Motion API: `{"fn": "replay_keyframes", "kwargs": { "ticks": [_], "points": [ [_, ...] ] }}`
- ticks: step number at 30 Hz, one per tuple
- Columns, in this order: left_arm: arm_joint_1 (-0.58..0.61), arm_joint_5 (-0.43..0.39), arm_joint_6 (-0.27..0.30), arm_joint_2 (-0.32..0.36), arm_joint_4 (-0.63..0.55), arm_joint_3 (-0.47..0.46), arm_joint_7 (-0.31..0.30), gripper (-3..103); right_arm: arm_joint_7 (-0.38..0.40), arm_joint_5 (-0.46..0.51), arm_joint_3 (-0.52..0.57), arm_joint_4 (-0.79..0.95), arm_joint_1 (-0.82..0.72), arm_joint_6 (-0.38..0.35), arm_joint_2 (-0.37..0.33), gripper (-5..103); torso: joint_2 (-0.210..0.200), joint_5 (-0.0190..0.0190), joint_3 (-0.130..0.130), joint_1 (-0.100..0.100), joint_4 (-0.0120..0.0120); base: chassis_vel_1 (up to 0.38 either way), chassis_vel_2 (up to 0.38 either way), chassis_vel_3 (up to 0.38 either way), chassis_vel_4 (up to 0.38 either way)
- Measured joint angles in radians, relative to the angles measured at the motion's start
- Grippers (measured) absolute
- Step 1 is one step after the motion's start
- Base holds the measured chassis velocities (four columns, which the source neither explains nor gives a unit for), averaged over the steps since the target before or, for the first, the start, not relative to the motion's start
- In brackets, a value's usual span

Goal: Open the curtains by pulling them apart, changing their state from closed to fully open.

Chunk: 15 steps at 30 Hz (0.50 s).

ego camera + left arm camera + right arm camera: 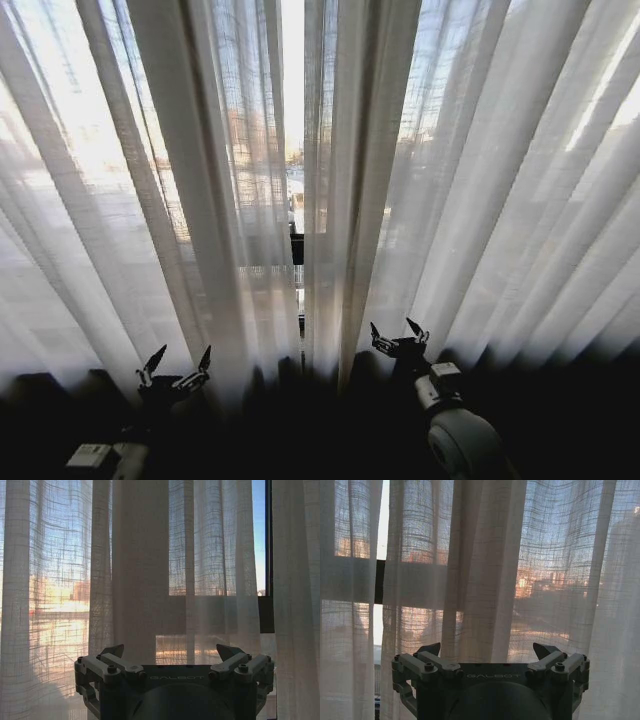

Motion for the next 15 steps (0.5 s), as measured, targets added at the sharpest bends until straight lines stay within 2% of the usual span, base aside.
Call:
{"fn": "replay_keyframes", "kwargs": {
  "ticks": [10,15],
  "points": [
    [0.002,0.0,-0.006,-0.005,0.0,-0.001,0.0,100,0.0,-0.011,-0.005,-0.002,0.0,0.004,0.0,100,0.0,0.0,0.0,0.0,0.0,0.001,0.161,0.0,-0.166],
    [0.005,0.003,-0.006,-0.011,0.0,-0.002,0.0,100,-0.009,-0.003,-0.03,-0.016,0.014,0.0,-0.009,100,0.0,-0.0001,0.0,0.0,-0.0001,-0.004,0.037,0.0,-0.023]
  ]
}}
